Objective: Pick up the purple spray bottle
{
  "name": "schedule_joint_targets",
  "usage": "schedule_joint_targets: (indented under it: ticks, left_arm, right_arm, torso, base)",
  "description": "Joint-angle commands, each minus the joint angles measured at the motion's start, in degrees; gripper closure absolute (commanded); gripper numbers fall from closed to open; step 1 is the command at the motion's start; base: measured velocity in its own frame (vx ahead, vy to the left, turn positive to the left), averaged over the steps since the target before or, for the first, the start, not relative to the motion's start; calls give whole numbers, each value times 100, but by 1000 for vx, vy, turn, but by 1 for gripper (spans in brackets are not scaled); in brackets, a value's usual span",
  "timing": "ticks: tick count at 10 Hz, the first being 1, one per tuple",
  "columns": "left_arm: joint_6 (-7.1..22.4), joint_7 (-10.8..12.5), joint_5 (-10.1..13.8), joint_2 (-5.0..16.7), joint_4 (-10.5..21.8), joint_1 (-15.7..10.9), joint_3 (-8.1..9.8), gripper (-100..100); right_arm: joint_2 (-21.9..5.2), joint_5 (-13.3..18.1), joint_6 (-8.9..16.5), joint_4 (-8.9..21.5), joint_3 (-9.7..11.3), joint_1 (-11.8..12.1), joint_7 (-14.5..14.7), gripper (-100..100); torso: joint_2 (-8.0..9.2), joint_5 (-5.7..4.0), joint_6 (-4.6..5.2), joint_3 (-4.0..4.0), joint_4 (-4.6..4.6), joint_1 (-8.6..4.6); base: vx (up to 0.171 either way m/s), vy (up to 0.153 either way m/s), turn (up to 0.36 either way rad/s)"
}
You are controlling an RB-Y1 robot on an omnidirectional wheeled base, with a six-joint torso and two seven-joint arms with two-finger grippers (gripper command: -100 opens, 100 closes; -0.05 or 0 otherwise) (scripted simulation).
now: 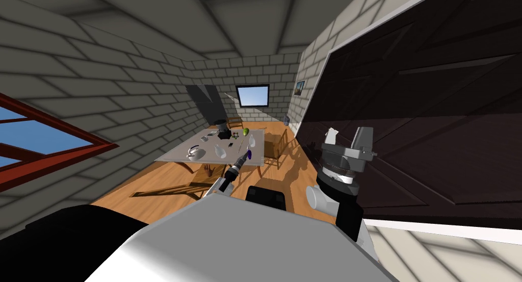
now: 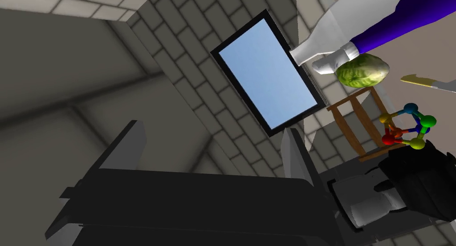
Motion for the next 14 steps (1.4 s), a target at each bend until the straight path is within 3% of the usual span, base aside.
schedule_joint_targets:
  ticks: [1,2,9,11,13,14]
  left_arm:
    - [129,-61,-171,70,286,-107,-29,-100]
    - [129,-61,-171,70,341,-107,-29,-100]
    - [406,-275,-764,321,1395,-598,-62,-100]
    - [406,-275,-764,321,1567,-598,-62,-100]
    - [498,-364,-1046,480,2000,-873,-61,-100]
    - [498,-364,-1046,480,2152,-873,-61,-100]
  right_arm:
    - [0,0,0,0,0,0,0,0]
    - [0,0,0,0,0,0,0,0]
    - [0,0,0,0,0,0,0,0]
    - [0,0,0,0,0,0,0,0]
    - [0,0,0,0,0,0,0,0]
    - [0,0,0,0,0,1,0,0]
  torso:
    - [0,0,0,0,0,0]
    - [0,-1,-1,0,0,-4]
    - [-7,-1,0,-4,-1,-1]
    - [-8,-1,0,-4,-2,-3]
    - [-10,0,0,-5,-2,2]
    - [-20,-2,0,-11,-3,-9]
  base:
    - [1,-47,28]
    - [1,-38,20]
    - [15,-42,21]
    - [17,-32,7]
    - [41,-49,26]
    - [48,-63,13]
